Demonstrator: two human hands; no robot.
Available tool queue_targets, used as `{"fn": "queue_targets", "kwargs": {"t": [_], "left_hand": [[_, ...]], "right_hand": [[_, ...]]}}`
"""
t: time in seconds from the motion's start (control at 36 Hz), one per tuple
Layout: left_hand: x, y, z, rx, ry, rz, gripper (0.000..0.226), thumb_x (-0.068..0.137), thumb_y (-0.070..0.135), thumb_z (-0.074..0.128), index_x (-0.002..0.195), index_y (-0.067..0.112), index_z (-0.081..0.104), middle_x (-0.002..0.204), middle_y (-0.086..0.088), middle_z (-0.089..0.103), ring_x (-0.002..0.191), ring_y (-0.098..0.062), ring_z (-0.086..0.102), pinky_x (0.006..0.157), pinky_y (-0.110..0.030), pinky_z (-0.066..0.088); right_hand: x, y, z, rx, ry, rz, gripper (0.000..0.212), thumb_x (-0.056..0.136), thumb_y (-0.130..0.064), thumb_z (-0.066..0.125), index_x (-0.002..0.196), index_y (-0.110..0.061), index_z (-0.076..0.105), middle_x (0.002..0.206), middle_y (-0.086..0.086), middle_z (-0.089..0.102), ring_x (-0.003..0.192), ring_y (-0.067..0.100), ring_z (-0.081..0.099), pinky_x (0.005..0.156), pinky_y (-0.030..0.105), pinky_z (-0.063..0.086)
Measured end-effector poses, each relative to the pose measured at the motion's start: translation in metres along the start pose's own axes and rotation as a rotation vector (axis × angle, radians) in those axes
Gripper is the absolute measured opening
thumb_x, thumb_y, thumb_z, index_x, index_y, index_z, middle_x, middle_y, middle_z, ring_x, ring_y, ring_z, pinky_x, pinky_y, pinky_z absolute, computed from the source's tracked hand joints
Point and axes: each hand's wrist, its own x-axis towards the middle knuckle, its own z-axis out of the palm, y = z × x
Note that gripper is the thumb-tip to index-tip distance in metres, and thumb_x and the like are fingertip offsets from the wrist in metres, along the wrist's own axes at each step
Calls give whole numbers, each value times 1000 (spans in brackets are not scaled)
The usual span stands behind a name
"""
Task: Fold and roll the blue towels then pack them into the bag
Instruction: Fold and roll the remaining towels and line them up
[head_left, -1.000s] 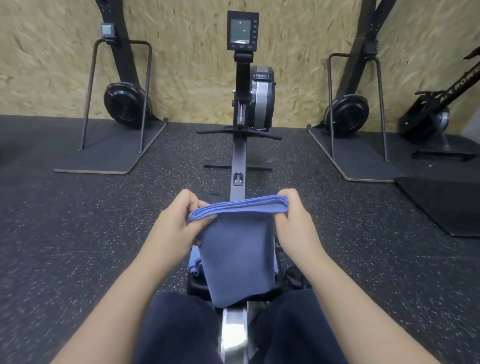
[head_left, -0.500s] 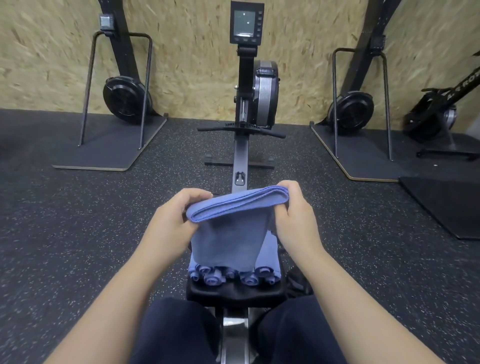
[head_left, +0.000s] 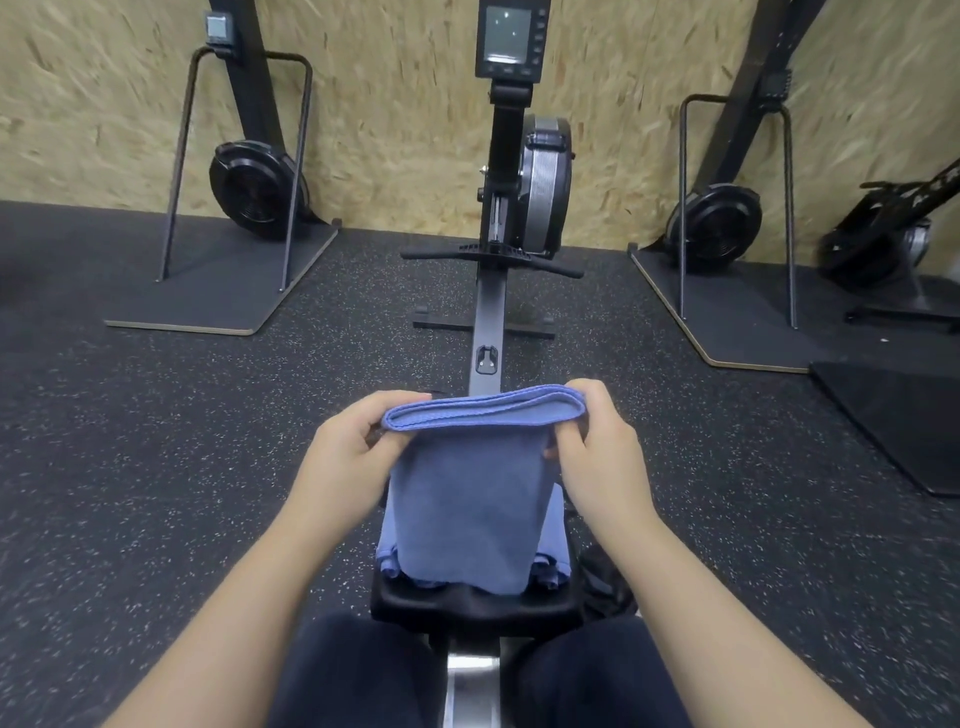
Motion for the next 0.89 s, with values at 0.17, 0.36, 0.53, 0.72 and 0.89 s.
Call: {"fn": "queue_targets", "kwargs": {"t": [0.17, 0.36, 0.53, 0.72, 0.89], "left_hand": [[13, -17, 14, -52, 14, -25, 39, 92, 1, 59, 96, 38, 65, 96, 30, 68, 91, 11, 60, 80, -4, 41], [33, -40, 29, -53, 28, -57, 40, 92, 0, 59, 95, 40, 65, 95, 31, 67, 92, 10, 60, 81, -6, 42], [60, -55, 42, -79, 32, -72, 37, 91, 0, 59, 97, 36, 65, 96, 30, 67, 90, 12, 61, 80, -5, 42], [94, -76, 55, -55, 29, -85, 35, 92, 0, 58, 96, 35, 64, 92, 31, 67, 83, 12, 59, 75, -4, 42], [103, -87, 61, -62, 44, -68, 32, 91, 3, 59, 95, 34, 65, 91, 32, 66, 84, 12, 60, 77, -4, 42]], "right_hand": [[11, 14, 9, 3, -5, 35, 21, 96, -20, 41, 96, -41, 45, 81, -6, 65, 79, 23, 65, 70, 47, 53], [31, 28, 22, 3, -11, 57, 25, 95, -14, 43, 98, -38, 46, 80, -6, 63, 75, 23, 61, 69, 45, 51], [58, 41, 33, 28, -2, 67, 23, 95, -12, 42, 100, -34, 48, 74, -8, 60, 69, 24, 57, 65, 40, 49], [95, 59, 51, 26, -18, 85, 21, 97, -20, 40, 98, -41, 46, 77, -6, 63, 67, 30, 62, 66, 46, 54], [109, 74, 58, 15, -10, 53, 16, 98, -22, 43, 101, -37, 50, 75, -8, 62, 66, 23, 58, 63, 39, 49]]}}
